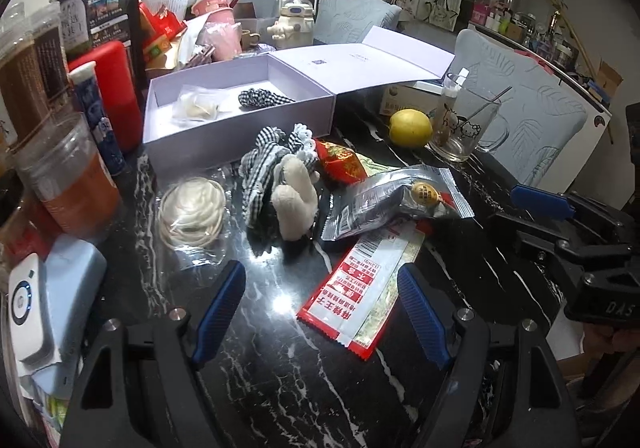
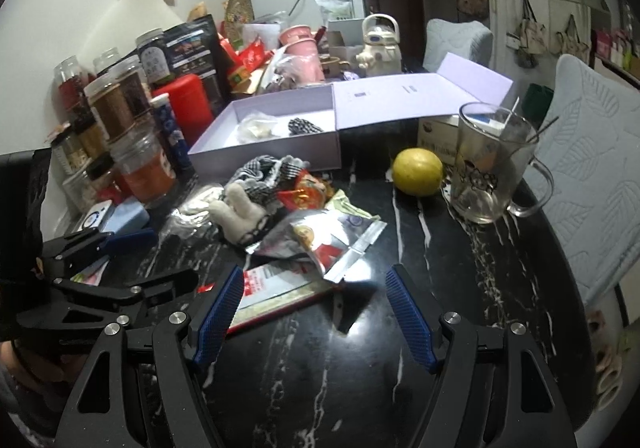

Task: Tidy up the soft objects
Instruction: 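Grasp the silver snack packet with the left gripper, then lift the silver packet with the left gripper while the right gripper grasps the red packet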

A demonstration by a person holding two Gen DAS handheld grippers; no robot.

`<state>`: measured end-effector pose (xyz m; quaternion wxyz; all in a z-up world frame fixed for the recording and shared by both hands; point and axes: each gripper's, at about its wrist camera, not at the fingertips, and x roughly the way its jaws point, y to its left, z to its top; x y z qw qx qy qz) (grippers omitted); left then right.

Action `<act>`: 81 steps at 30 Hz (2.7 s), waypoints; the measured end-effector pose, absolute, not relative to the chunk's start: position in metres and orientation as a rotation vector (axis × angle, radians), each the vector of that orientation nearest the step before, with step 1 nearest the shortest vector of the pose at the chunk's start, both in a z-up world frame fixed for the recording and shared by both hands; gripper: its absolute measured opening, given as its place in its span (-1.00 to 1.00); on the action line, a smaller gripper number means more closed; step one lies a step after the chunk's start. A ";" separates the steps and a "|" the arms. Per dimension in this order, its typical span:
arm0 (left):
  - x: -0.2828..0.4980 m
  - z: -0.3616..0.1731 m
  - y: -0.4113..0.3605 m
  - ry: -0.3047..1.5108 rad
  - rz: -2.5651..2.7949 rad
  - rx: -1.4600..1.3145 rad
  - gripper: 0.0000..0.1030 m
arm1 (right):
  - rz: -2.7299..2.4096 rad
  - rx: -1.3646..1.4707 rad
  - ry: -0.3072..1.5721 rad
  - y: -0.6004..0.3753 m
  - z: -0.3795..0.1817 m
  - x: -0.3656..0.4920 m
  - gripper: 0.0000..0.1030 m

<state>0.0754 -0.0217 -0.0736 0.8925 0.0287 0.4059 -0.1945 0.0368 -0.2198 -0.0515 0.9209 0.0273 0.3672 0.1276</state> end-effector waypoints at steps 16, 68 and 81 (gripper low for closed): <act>0.111 -0.080 -0.082 0.836 -0.504 0.160 0.52 | 0.218 0.119 0.790 -0.270 -0.067 0.057 0.44; 0.074 -0.091 -0.018 0.992 -0.222 0.062 -0.29 | 0.428 0.193 0.847 -0.258 -0.084 0.072 0.44; 0.067 -0.112 0.014 1.028 -0.129 0.067 -0.24 | 0.480 0.066 0.925 -0.213 -0.103 0.067 0.44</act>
